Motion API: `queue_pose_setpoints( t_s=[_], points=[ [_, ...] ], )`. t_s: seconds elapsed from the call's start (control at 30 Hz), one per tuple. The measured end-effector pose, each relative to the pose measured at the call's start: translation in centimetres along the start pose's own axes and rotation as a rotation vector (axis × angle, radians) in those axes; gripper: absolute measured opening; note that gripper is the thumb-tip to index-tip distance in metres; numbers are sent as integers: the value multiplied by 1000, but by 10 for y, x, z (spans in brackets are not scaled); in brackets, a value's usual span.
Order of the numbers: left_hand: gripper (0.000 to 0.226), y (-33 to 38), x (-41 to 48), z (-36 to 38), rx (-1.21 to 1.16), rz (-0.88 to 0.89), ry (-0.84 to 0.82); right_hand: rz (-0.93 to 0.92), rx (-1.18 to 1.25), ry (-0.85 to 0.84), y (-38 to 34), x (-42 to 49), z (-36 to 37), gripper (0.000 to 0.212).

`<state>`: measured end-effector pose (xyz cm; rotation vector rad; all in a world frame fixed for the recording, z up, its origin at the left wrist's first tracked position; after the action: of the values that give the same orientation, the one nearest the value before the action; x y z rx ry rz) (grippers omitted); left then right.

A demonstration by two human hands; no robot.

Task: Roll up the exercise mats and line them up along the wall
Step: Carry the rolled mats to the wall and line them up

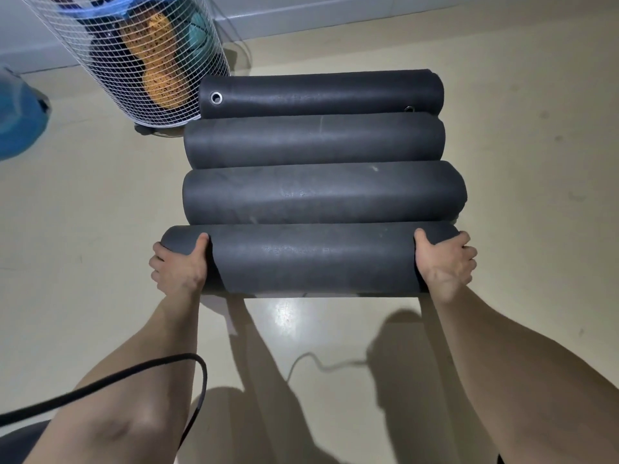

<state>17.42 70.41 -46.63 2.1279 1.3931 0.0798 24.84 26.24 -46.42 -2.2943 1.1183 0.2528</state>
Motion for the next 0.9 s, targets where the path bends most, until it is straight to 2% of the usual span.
queue_pose_setpoints(
  t_s=[0.1, 0.23, 0.3, 0.47, 0.57, 0.63, 0.7, 0.77, 0.83, 0.9],
  points=[
    [107, -11, 3, -3, -99, 5, 6, -12, 13, -1, 2, 0, 1, 86],
    [109, -19, 10, -5, -255, -85, -16, -6, 14, 2, -1, 1, 2, 87],
    [112, -18, 10, -4, -239, -93, 0, -23, -4, 15, -3, 0, 2, 88],
    [104, -24, 2, 1, -184, 15, 10, -119, -108, -36, 8, -2, 0, 101],
    [112, -18, -9, 10, -200, -99, 47, -141, -236, 7, 0, -8, 3, 93],
    [121, -10, -26, 19, -278, -217, 73, -389, -392, 97, -15, -22, 10, 72],
    [125, -7, -50, 31, -383, -300, 27, -701, -543, 15, -30, -42, 25, 63],
    [124, -6, -76, 42, -538, -355, -34, -880, -647, -111, -40, -62, 39, 74],
    [125, -5, -93, 56, -666, -402, -96, -990, -703, -162, -47, -76, 49, 97],
    [140, -7, -101, 67, -747, -489, -208, -1063, -784, -206, -54, -82, 54, 123]
  ],
)
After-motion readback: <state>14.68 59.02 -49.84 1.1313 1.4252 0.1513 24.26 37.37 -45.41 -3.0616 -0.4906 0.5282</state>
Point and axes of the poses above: each hand's wrist, its own x-axis towards the middle knuckle, its own z-axis out of the palm, y = z × x, the point moved 1 cm from there along x, towards the middle knuckle, and after that the axes turned 4 degrees about z, right-handed, at the moved point
